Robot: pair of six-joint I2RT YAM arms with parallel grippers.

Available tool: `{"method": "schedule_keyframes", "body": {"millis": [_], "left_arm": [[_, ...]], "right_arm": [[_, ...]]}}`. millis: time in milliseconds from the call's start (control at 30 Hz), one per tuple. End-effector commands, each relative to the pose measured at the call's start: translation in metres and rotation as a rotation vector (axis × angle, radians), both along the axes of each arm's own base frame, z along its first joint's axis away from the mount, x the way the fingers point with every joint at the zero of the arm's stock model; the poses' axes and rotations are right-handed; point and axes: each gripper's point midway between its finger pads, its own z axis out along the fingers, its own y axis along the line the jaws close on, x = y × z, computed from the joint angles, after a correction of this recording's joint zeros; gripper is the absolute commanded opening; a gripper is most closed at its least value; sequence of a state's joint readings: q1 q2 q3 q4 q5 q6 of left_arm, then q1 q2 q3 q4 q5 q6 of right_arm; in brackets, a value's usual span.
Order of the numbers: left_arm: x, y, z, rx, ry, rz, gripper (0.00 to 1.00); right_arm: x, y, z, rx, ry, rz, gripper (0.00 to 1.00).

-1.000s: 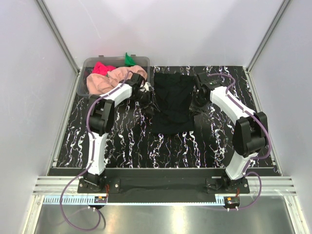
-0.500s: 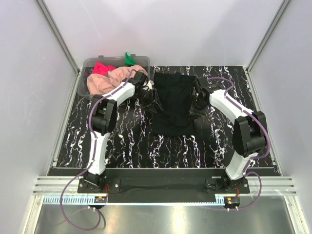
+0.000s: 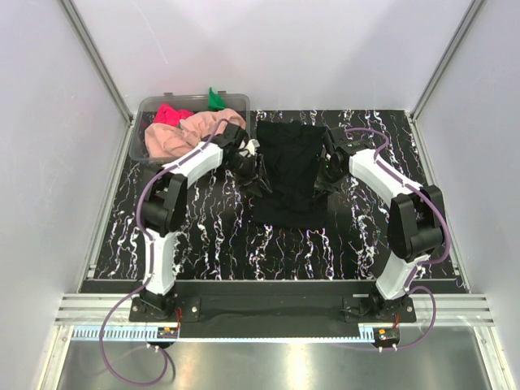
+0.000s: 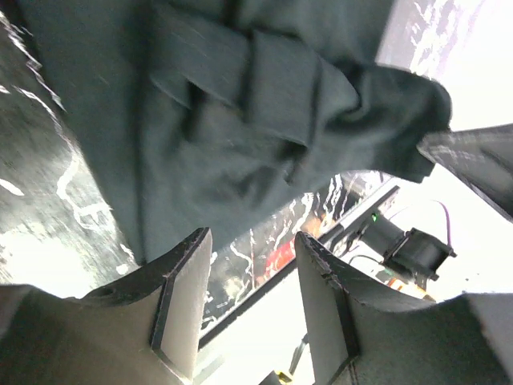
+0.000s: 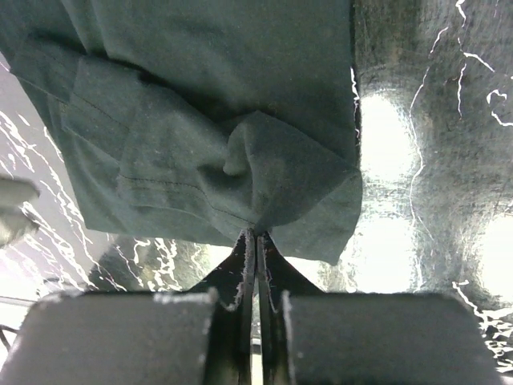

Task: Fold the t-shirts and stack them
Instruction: Fold the tshirt

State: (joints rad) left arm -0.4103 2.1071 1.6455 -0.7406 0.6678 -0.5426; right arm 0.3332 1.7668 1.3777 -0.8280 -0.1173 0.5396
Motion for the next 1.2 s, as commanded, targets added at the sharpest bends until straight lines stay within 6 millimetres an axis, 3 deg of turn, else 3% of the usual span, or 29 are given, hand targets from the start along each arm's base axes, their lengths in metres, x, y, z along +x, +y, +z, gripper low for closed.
{"method": "schedule_keyframes", "body": {"millis": [0,267,500,767,1000,1167], "left_arm": [[-0.001,0.003,0.031,-0.023,-0.102,-0.016,0.5],[-0.011,0.004,0.042,-0.042,-0.117,-0.033,0.5],[-0.028,-0.003,0.031,-0.033,-0.105,-0.091,0.5],[-0.043,-0.022,0.01,-0.008,-0.082,-0.192,0.49],[-0.036,-0.026,0.01,0.001,-0.098,-0.202,0.49],[-0.034,-0.026,0.01,0.012,-0.105,-0.202,0.49]], "right_arm": [[0.015,0.003,0.007,0.022,-0.049,-0.012,0.0],[0.032,-0.008,0.01,-0.025,-0.084,-0.071,0.0],[0.045,-0.014,-0.003,-0.051,-0.06,-0.16,0.0],[0.063,-0.011,0.003,-0.025,-0.078,-0.214,0.0],[0.081,-0.007,0.02,-0.005,-0.138,-0.206,0.0],[0.091,-0.01,0.015,-0.027,-0.143,-0.219,0.0]]}}
